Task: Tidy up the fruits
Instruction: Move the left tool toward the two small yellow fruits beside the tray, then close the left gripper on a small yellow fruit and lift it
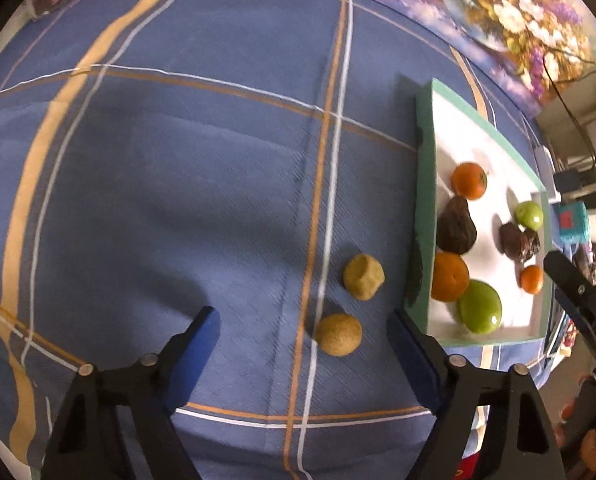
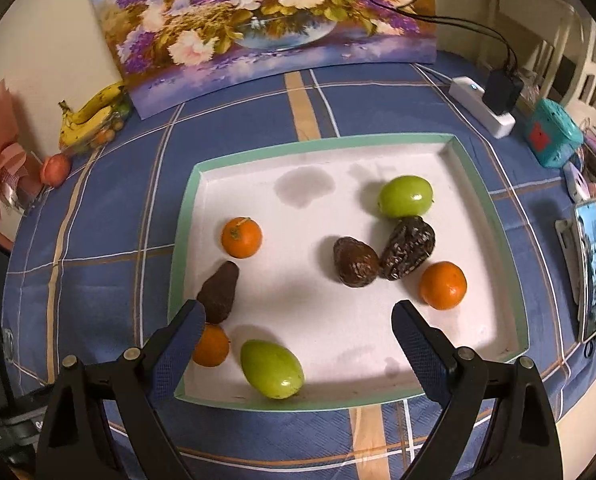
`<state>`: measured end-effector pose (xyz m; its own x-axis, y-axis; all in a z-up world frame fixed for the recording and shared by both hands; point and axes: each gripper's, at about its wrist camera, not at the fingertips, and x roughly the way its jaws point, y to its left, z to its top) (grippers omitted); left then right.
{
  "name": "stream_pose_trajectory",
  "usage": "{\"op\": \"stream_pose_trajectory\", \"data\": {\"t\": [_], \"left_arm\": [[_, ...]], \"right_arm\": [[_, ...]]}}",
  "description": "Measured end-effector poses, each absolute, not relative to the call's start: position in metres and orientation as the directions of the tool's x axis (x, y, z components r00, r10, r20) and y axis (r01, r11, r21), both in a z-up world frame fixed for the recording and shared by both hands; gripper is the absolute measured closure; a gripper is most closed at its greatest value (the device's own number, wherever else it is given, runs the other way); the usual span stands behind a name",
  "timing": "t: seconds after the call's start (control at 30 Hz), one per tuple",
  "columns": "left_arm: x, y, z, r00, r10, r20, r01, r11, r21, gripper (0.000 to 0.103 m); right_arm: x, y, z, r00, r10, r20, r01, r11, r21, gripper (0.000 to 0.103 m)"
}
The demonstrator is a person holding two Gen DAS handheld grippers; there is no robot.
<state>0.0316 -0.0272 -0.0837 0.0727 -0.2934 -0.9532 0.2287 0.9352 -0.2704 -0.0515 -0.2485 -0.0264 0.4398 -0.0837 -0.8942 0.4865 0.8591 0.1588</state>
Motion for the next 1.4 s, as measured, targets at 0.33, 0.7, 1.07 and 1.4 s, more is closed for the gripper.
{"op": "stream_pose_trajectory", "data": {"t": [0.33,0.7,1.07,1.4], "left_arm": [[0.026,-0.046,-0.089,0.047,-0.265,-0.963,0.304,0.922,-0.239,0.057],[0.024,-0.051,-0.087,0.038,-0.292,-0.956,0.323,0.909,-0.265,0.075],[0.042,-0.012,-0.057,0.2,-0.291,-0.936,0.169,0.951,-0.26,0.075],[0.055,0.043,-0.043,0.325,-0.242,-0.914,-0.027,0.964,-0.264,0.075]], "right_arm": [[-0.052,-0.249,-0.028,0.443,-0.069,-0.894,0.482,0.859,0.172,0.009],[-0.052,-0.25,-0.028,0.443,-0.069,-0.894,0.482,0.859,0.172,0.009],[-0.044,-0.241,-0.032,0.441,-0.035,-0.897,0.453,0.872,0.189,0.009],[-0.02,-0.19,-0.033,0.457,0.034,-0.889,0.288,0.94,0.184,0.01]]}}
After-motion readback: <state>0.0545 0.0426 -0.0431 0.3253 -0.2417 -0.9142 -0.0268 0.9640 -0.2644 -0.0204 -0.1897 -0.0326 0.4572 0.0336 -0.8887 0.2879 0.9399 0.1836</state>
